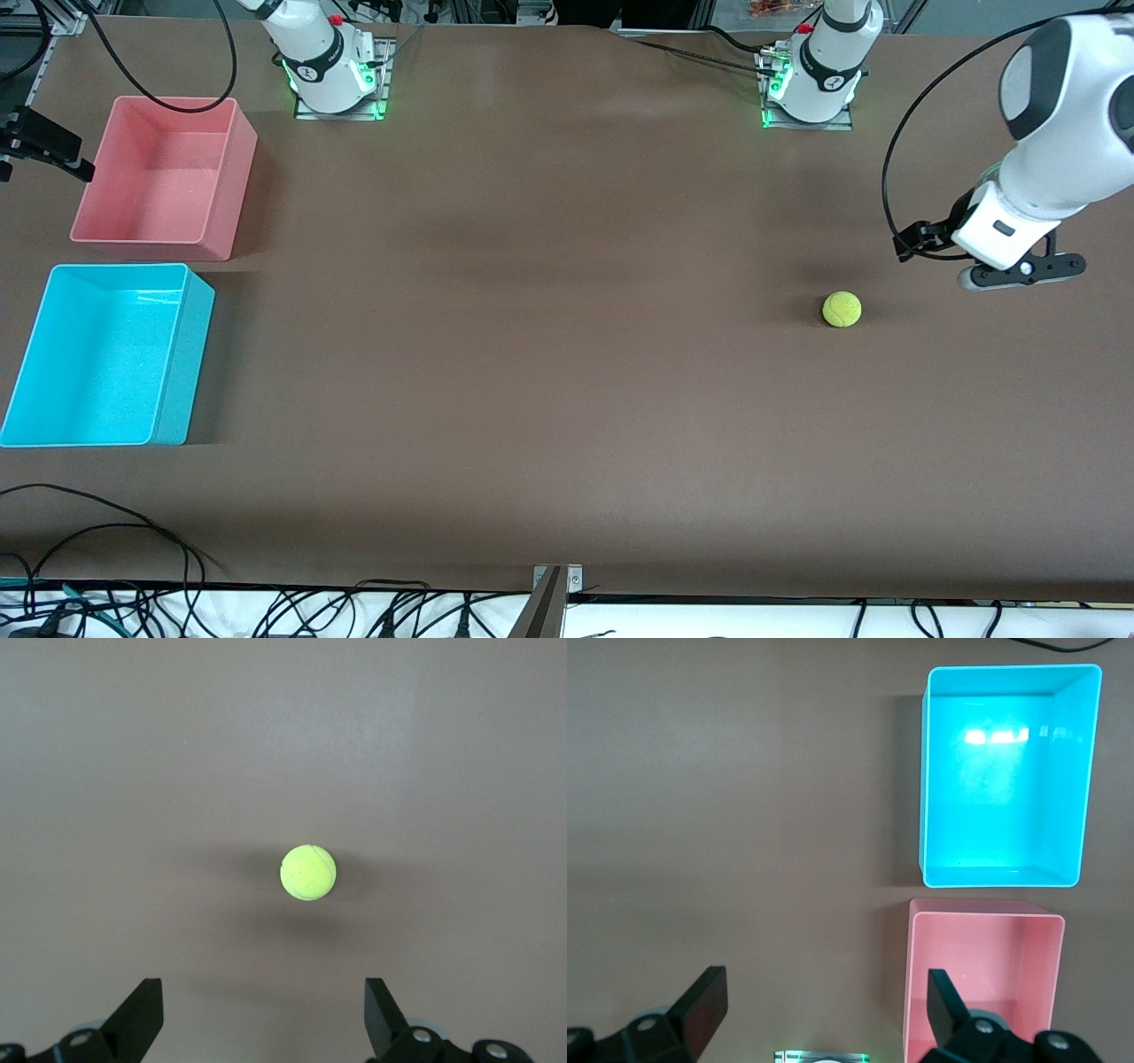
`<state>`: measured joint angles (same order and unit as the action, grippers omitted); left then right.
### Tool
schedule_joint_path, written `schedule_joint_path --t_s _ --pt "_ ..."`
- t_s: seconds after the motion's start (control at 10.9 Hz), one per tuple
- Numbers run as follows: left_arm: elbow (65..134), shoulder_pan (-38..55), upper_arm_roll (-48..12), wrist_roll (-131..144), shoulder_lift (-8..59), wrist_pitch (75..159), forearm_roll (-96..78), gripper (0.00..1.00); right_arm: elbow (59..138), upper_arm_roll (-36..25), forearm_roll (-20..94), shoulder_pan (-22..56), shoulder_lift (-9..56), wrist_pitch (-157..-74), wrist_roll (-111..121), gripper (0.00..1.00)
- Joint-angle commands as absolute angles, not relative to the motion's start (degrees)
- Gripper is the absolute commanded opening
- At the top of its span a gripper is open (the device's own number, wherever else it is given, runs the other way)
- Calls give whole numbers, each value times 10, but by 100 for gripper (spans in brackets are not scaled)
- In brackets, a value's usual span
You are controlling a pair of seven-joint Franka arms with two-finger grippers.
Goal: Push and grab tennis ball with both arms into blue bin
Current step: 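Move the left gripper down beside the tennis ball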
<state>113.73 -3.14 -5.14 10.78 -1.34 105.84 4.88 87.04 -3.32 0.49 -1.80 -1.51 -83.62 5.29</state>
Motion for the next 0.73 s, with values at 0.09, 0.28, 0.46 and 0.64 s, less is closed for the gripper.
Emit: schedule_joint_path --t_s 0.09,0.28,0.46,0.64 --pt "1209 -33 -51 92 -18 1140 38 100 858 -33 5 -19 -16 -825 53 100" --pt "1229 -33 -51 91 1 1175 38 100 858 -33 5 -19 -16 -825 54 100" --pt "1259 -33 -52 91 1 1217 37 100 858 -33 6 -19 -16 -825 53 100" --pt "1296 -34 -51 91 2 1262 37 100 858 -33 6 -20 -16 -825 53 100"
